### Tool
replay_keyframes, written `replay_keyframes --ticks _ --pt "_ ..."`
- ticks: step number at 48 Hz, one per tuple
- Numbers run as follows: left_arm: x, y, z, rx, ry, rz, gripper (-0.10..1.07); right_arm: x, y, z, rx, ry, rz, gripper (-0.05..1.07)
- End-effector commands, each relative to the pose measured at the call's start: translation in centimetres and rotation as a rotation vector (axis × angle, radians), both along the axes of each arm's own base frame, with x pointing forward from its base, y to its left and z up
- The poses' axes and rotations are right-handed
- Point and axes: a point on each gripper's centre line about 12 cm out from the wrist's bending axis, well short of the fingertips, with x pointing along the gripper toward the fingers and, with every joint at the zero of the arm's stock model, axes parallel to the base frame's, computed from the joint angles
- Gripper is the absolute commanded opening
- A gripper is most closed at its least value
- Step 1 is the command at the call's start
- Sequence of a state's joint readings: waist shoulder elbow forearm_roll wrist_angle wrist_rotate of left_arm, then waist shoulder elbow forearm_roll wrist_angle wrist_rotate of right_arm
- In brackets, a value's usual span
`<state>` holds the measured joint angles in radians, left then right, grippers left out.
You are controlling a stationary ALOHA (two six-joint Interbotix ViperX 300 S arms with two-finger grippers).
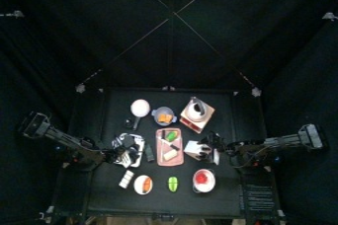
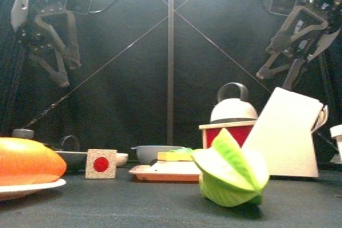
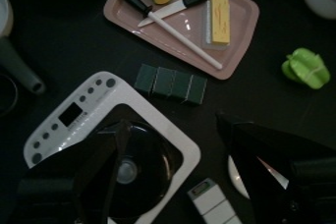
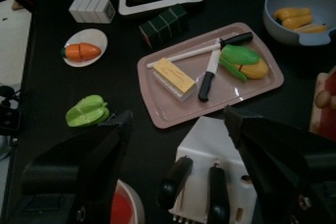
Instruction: Grab pot lid
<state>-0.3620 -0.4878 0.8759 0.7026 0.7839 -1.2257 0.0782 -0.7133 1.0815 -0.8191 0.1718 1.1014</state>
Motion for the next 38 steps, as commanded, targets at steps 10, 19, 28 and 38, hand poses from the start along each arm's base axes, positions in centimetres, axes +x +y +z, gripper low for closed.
replay_keyframes --ticks 10,19,28,38 --pt "-1.8 0.4 -3.1 0.056 0.103 -0.081 1.01 0.1 0.0 0.5 0.007 -0.015 0.0 1.03" --pt "-2.9 0.7 -4.6 0.064 0.144 -0.083 1.01 0.1 0.0 0.4 0.006 -0.014 -0.001 1.03" --pt "-3.3 0.7 -5.2 0.056 0.158 -0.083 1.01 0.1 0.0 0.4 0.006 -0.014 -0.001 1.03" --pt "-3.3 0.6 -5.7 0.051 0.177 -0.081 1.01 0.1 0.0 0.4 0.006 -0.013 -0.001 1.03"
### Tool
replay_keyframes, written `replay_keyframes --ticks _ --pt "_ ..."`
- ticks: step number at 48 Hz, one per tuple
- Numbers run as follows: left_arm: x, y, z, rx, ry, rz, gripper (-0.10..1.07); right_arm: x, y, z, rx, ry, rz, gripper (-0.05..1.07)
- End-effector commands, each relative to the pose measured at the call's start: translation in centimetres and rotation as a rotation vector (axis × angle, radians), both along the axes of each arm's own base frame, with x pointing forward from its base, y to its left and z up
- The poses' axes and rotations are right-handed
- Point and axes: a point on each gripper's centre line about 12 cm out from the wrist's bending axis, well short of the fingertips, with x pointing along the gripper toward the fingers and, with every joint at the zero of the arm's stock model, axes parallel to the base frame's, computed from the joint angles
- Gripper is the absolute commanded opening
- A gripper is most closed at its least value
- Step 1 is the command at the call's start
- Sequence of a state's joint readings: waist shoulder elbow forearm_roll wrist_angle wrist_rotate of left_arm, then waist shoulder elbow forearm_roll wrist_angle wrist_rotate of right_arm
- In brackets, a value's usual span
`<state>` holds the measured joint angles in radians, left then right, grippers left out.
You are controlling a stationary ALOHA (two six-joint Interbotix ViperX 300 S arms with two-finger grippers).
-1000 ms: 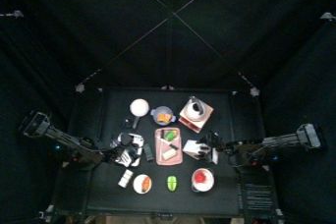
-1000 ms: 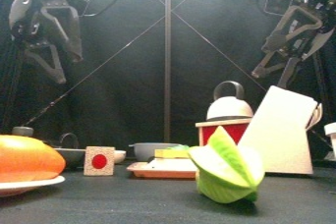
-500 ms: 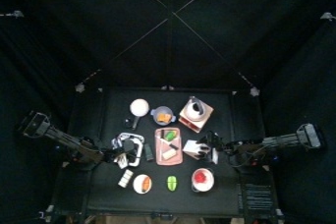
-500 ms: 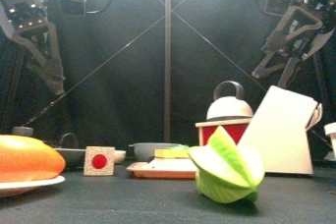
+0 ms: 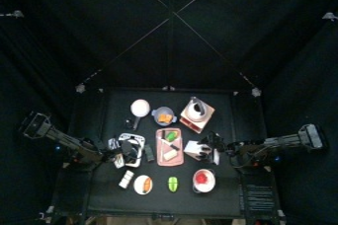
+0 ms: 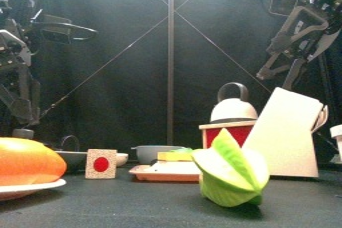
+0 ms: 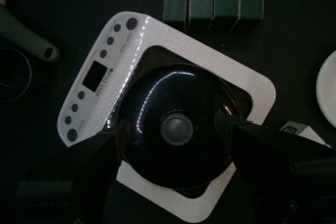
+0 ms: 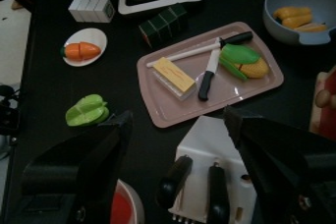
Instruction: Grab pot lid
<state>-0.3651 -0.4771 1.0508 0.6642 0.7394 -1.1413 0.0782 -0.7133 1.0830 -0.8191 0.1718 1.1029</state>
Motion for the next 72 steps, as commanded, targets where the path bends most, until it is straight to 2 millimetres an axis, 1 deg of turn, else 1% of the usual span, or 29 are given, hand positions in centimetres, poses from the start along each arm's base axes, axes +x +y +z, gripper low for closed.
replay_keyframes --ticks 1,16,28,43,47,59,72 --pt "0.3 -0.2 0.0 -0.001 0.001 -0.003 1.0 0.1 0.0 0.4 0.005 -0.014 -0.001 1.03" --pt "0.8 -0.4 -1.4 0.026 0.069 -0.007 0.93 0.1 0.0 0.5 0.005 -0.017 0.0 1.03" --pt "0.8 -0.4 -1.5 0.023 0.073 -0.005 0.85 0.1 0.0 0.5 0.005 -0.016 -0.001 1.03" --pt "0.8 -0.4 -1.4 0.022 0.069 -0.003 0.71 0.1 0.0 0.4 0.005 -0.013 -0.001 1.03" --pt "0.9 -0.4 -1.0 0.018 0.058 -0.001 0.68 0.1 0.0 0.4 0.005 -0.014 -0.001 1.03" --pt "1.5 -0.7 0.8 -0.004 -0.009 -0.003 0.59 0.1 0.0 0.4 0.005 -0.014 -0.001 1.03" --pt "1.7 -0.7 1.9 -0.019 -0.049 -0.002 0.59 0.1 0.0 0.4 0.005 -0.013 -0.001 1.03"
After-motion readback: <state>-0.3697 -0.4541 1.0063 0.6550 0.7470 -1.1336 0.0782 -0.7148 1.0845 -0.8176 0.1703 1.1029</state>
